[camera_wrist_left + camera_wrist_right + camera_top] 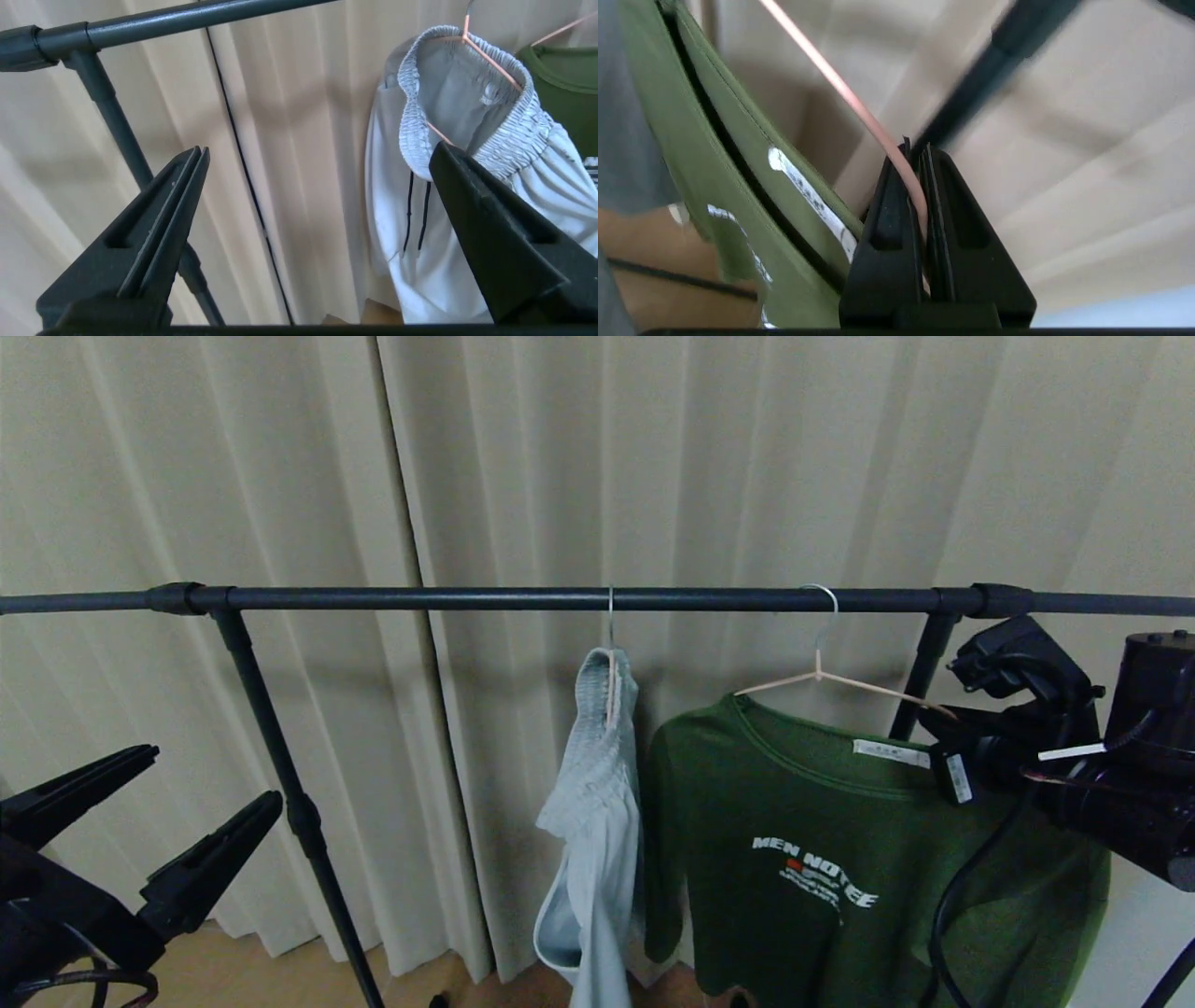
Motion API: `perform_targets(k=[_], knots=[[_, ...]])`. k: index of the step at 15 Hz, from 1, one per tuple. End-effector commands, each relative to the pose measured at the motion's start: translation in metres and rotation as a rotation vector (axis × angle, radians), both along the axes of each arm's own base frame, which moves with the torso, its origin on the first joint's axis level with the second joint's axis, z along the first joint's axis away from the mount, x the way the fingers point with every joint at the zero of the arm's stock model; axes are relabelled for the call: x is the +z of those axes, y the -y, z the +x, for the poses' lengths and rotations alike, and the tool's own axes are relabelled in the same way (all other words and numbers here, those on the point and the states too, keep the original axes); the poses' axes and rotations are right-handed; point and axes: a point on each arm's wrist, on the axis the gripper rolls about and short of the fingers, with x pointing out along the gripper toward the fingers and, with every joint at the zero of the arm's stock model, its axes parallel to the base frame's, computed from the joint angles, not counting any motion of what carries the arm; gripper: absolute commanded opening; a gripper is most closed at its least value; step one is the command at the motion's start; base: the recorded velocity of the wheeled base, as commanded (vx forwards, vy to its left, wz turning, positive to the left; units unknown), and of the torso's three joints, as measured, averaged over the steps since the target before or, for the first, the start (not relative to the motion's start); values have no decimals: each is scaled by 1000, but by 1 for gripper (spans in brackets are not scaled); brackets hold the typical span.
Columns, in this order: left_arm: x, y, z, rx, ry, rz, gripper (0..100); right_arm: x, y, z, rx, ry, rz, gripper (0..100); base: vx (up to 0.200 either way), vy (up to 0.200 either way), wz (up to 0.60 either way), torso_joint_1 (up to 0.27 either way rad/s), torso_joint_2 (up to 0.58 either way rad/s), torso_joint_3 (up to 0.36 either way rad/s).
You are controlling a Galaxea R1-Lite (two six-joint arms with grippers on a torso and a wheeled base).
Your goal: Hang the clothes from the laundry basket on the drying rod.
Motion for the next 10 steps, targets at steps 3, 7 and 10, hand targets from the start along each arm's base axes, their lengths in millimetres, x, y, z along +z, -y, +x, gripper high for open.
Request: perform_targets(k=[3, 7, 10], knots=[[0, 0, 1, 0, -1, 0, 100, -2, -3, 2, 11, 5, 1, 0, 0, 0, 0, 0, 0, 0], [0, 0, 0, -3, 0, 1, 100, -1, -17, -2, 71, 10, 3, 0, 0, 0, 0, 0, 0, 0], [0, 0, 0, -3, -1, -1, 100, 0, -17, -2, 76, 13, 7, 0, 0, 0, 0, 0, 0, 0]])
